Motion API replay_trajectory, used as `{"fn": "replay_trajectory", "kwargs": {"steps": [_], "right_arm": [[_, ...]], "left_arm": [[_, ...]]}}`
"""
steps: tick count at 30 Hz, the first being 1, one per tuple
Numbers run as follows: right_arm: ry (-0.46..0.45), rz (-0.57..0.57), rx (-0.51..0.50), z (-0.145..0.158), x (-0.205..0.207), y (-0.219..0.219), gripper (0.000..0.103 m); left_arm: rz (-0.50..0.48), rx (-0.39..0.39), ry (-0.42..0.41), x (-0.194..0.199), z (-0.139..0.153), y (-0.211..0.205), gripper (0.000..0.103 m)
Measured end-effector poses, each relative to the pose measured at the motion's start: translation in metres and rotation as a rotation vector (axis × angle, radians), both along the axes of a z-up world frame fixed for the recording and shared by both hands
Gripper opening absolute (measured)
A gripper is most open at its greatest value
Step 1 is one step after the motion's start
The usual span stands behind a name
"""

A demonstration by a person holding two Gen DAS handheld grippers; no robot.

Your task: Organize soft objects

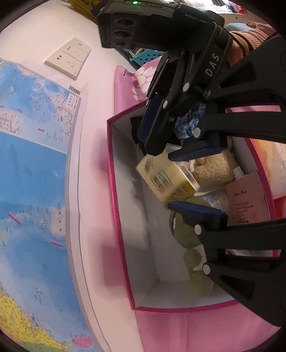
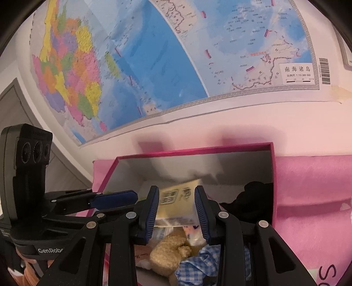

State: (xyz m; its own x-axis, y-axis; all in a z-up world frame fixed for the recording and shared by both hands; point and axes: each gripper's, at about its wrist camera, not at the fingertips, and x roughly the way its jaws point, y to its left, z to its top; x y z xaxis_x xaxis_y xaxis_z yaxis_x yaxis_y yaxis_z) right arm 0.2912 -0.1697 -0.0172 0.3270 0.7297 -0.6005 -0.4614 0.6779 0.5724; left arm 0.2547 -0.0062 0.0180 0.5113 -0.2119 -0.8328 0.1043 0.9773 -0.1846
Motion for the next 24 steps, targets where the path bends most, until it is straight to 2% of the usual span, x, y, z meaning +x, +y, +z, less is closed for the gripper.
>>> {"fn": "replay_trajectory", "kwargs": {"steps": [6, 8, 10, 15, 17, 18, 21, 22, 23, 24], "right_arm": [[-0.021, 0.003, -0.015, 0.001, -0.008, -0.005, 0.040], [-0.038, 0.005, -0.029, 0.002, -0.013, -0.007, 0.042], [-0.070, 0.010, -0.043, 0.005, -0.024, -0.013, 0.048], [-0.156, 0.022, -0.081, 0.017, -0.053, -0.022, 0.064], [-0.195, 0.033, -0.099, 0.021, -0.067, -0.025, 0.071], [-0.220, 0.037, -0.119, 0.023, -0.076, -0.026, 0.078], [-0.273, 0.035, -0.159, 0.026, -0.101, -0.028, 0.092], [-0.294, 0.038, -0.176, 0.026, -0.113, -0.029, 0.094], [-0.304, 0.036, -0.193, 0.025, -0.120, -0.029, 0.103], [-0.312, 0.028, -0.208, 0.025, -0.128, -0.029, 0.103]], "left_arm": [[0.017, 0.006, -0.043, -0.013, 0.002, 0.007, 0.040], [0.011, 0.005, -0.080, -0.021, 0.005, 0.008, 0.044], [0.003, -0.008, -0.122, -0.033, 0.010, 0.010, 0.053], [-0.010, 0.016, -0.252, -0.074, 0.021, 0.011, 0.066], [-0.002, 0.014, -0.295, -0.089, 0.023, 0.013, 0.080], [0.007, 0.019, -0.321, -0.098, 0.023, 0.013, 0.089], [0.036, 0.040, -0.373, -0.122, 0.024, 0.017, 0.103], [0.053, 0.059, -0.388, -0.133, 0.023, 0.017, 0.103], [0.071, 0.073, -0.393, -0.141, 0.022, 0.018, 0.103], [0.090, 0.087, -0.395, -0.149, 0.020, 0.018, 0.103]]}}
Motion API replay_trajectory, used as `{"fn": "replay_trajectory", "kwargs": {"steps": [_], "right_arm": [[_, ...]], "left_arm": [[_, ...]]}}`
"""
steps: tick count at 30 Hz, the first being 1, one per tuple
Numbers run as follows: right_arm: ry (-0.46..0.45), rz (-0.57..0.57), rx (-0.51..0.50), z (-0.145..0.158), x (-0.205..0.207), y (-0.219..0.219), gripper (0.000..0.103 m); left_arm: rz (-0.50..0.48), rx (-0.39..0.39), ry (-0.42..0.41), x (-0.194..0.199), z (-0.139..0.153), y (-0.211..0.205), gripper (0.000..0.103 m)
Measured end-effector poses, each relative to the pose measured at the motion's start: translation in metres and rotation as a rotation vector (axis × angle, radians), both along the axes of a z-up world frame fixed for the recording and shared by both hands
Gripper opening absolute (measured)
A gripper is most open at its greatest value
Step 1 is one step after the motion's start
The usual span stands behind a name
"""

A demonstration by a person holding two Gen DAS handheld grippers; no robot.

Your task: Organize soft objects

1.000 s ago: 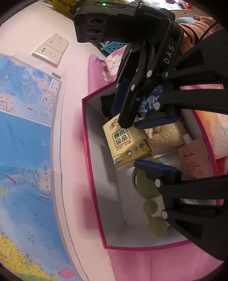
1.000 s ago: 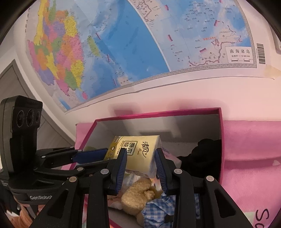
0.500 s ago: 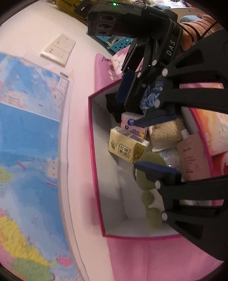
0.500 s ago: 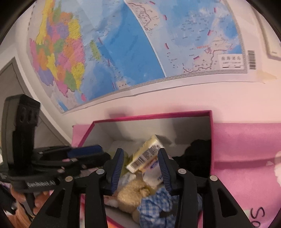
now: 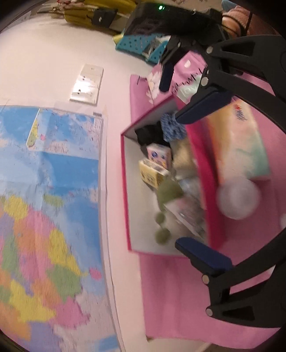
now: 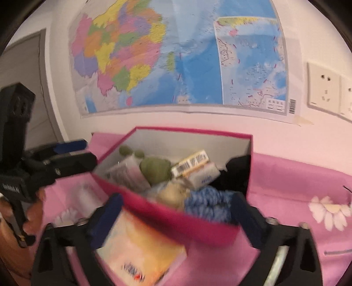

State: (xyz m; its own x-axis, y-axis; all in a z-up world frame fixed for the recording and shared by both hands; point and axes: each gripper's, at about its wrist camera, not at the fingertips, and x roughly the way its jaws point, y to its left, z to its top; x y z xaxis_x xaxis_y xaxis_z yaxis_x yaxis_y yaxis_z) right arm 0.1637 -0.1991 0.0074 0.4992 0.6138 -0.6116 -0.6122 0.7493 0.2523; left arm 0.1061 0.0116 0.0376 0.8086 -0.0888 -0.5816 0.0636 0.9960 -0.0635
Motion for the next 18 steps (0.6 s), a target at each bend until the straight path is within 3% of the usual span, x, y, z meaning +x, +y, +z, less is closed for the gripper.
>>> {"fn": "replay_trajectory", "kwargs": {"steps": [5, 18], "right_arm": [[0.019, -0.020, -0.028, -0.009, -0.036, 0.001, 0.103], [-0.013, -0.041, -0.048, -0.010, -0.095, 0.001, 0.103]], "left_arm": [[0.092, 0.012, 0.031, -0.032, -0.019, 0.003, 0.103], [0.120, 0.033, 0.120, -0.071, -0.048, 0.001, 0.103]]}}
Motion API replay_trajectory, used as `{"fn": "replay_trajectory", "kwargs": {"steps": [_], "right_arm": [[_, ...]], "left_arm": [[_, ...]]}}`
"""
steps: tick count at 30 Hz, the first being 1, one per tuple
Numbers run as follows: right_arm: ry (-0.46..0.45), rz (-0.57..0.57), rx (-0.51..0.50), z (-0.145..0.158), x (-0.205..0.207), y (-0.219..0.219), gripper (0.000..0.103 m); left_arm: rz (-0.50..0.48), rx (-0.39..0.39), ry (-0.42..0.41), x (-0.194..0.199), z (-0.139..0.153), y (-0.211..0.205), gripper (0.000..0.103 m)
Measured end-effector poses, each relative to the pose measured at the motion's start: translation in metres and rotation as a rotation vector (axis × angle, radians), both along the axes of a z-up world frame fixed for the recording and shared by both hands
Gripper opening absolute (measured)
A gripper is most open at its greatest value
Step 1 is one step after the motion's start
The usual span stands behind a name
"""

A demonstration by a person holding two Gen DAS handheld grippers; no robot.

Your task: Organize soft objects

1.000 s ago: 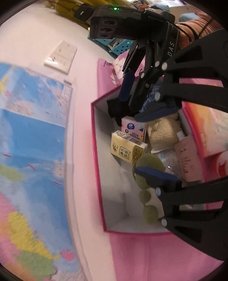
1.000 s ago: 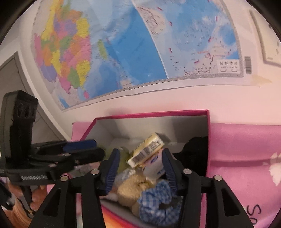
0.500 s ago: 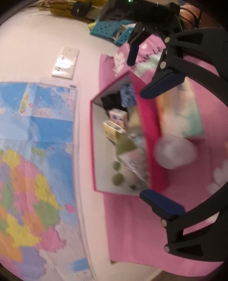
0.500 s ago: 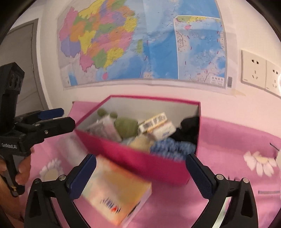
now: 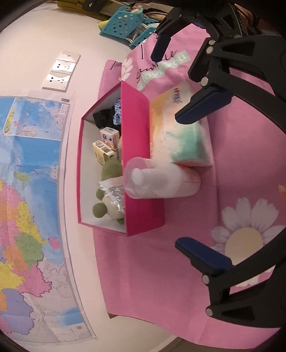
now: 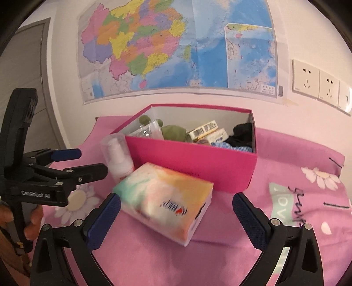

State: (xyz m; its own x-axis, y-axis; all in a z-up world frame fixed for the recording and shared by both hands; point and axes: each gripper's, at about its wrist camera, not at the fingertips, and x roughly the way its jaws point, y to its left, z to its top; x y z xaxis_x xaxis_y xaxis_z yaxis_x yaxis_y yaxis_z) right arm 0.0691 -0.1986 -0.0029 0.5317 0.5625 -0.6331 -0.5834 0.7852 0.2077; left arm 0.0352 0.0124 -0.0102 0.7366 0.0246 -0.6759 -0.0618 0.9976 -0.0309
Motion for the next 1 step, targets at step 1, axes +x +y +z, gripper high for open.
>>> {"fn": "replay_trajectory", "kwargs": {"steps": [1], "right_arm": [[0.006, 0.004, -0.008, -0.0019, -0.0023, -0.0004, 0.103]], "left_arm": [[-0.002, -0.008, 0.005, -0.0015, -0.0012, -0.0002, 0.103]]}}
